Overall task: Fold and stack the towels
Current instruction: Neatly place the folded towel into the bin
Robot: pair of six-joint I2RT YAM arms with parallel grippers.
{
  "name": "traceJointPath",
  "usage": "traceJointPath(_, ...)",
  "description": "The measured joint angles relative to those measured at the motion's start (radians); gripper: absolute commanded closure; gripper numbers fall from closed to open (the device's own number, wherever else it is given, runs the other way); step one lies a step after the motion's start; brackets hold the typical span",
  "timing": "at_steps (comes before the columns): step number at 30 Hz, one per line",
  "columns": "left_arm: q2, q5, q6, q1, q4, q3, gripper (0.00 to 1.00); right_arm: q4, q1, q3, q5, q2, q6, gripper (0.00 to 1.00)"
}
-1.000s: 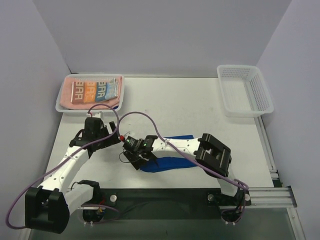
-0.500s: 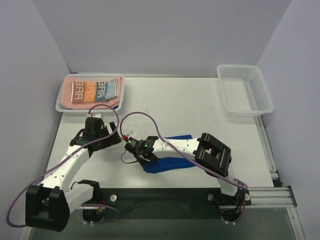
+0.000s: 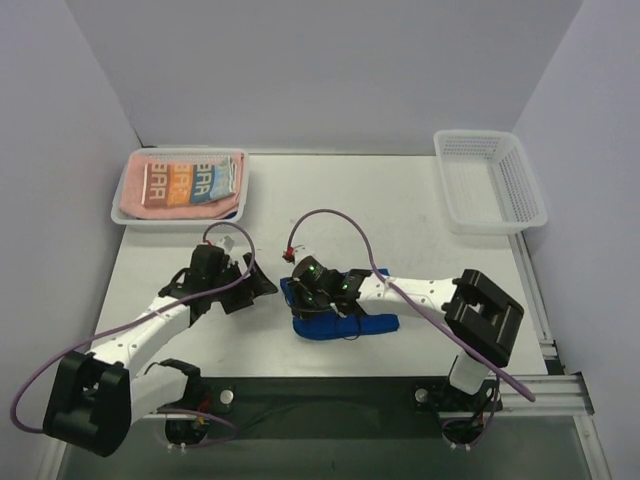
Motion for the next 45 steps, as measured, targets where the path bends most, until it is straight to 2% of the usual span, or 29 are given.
traceJointPath(6, 0.066, 0.000, -0.107, -0.122, 0.126, -0.015, 0.03, 0.110, -0.002, -0.041, -0.043, -0.039, 0.033, 1.00)
traceJointPath(13, 0.172, -0.020, -0.184, -0.166, 0.215, -0.022, 0.03, 0.170, -0.002, -0.071, -0.063, -0.039, 0.052, 1.00)
traceJointPath(20, 0.188, -0.090, -0.261, -0.229, 0.287, -0.043, 0.03, 0.185, -0.009, -0.075, -0.070, -0.037, 0.068, 1.00)
traceJointPath(23, 0.198, -0.119, -0.302, -0.252, 0.341, -0.057, 0.07, 0.184, -0.011, -0.077, -0.076, -0.037, 0.071, 1.00)
traceJointPath(30, 0.215, -0.195, -0.374, -0.303, 0.426, -0.095, 0.36, 0.184, -0.013, -0.078, -0.093, -0.030, 0.082, 1.00)
traceJointPath(31, 0.216, -0.201, -0.377, -0.308, 0.425, -0.097, 0.47, 0.185, -0.013, -0.078, -0.094, -0.030, 0.085, 1.00)
traceJointPath(33, 0.217, -0.213, -0.385, -0.318, 0.425, -0.100, 0.58, 0.190, -0.013, -0.079, -0.095, -0.030, 0.089, 1.00)
traceJointPath(34, 0.217, -0.218, -0.387, -0.322, 0.425, -0.101, 0.69, 0.193, -0.013, -0.079, -0.095, -0.030, 0.090, 1.00)
traceJointPath(35, 0.217, -0.220, -0.393, -0.324, 0.426, -0.104, 0.76, 0.197, -0.013, -0.079, -0.095, -0.030, 0.090, 1.00)
traceJointPath(37, 0.211, -0.224, -0.397, -0.330, 0.430, -0.109, 0.85, 0.201, -0.013, -0.080, -0.096, -0.029, 0.090, 0.92)
traceJointPath(38, 0.206, -0.225, -0.395, -0.333, 0.431, -0.109, 0.96, 0.201, -0.012, -0.080, -0.097, -0.028, 0.089, 0.85)
traceJointPath(39, 0.201, -0.229, -0.394, -0.334, 0.430, -0.109, 0.98, 0.202, -0.012, -0.080, -0.096, -0.028, 0.089, 0.69)
traceJointPath(41, 0.192, -0.236, -0.379, -0.333, 0.425, -0.109, 0.99, 0.205, -0.013, -0.080, -0.090, -0.028, 0.086, 0.56)
traceJointPath(42, 0.189, -0.243, -0.367, -0.332, 0.417, -0.109, 1.00, 0.203, -0.013, -0.082, -0.084, -0.028, 0.082, 0.46)
traceJointPath(45, 0.183, -0.250, -0.317, -0.328, 0.387, -0.103, 1.00, 0.185, -0.017, -0.087, -0.069, -0.029, 0.064, 0.36)
